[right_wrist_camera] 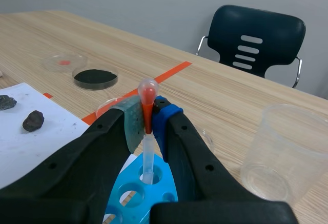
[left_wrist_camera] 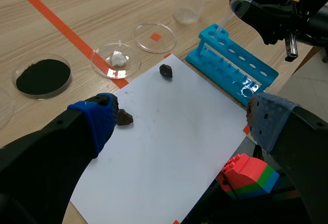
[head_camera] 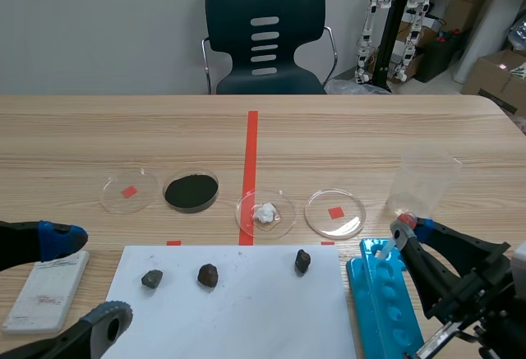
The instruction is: Pick up the dropper by the top with the right hand
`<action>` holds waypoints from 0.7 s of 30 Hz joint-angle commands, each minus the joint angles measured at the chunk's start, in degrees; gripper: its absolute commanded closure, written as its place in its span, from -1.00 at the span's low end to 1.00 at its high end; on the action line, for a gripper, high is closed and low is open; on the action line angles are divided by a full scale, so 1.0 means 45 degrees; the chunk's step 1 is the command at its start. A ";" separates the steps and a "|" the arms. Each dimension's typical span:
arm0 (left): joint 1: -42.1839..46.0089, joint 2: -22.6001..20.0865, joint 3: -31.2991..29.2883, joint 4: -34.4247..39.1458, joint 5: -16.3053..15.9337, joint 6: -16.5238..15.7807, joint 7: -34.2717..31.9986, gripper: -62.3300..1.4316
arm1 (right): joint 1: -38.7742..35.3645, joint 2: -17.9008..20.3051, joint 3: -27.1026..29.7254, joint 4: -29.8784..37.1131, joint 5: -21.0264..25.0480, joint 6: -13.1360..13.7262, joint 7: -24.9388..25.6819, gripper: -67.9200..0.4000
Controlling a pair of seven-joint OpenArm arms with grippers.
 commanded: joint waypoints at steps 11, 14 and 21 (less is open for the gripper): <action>-0.0073 0.0068 -0.0034 0.0165 -0.0165 -0.0034 -0.0180 -0.69 | 0.0005 0.0685 0.0044 0.0967 0.0199 0.0393 -0.0918 0.89; -0.0073 0.0068 -0.0034 0.0165 -0.0165 -0.0034 -0.0180 -0.69 | -0.0126 0.1030 0.0044 0.1496 0.0675 0.0393 -0.1073 0.89; -0.0073 0.0068 -0.0034 0.0165 -0.0165 -0.0034 -0.0180 -0.69 | -0.0597 0.1734 0.0058 0.2987 0.1467 0.0379 -0.2118 0.89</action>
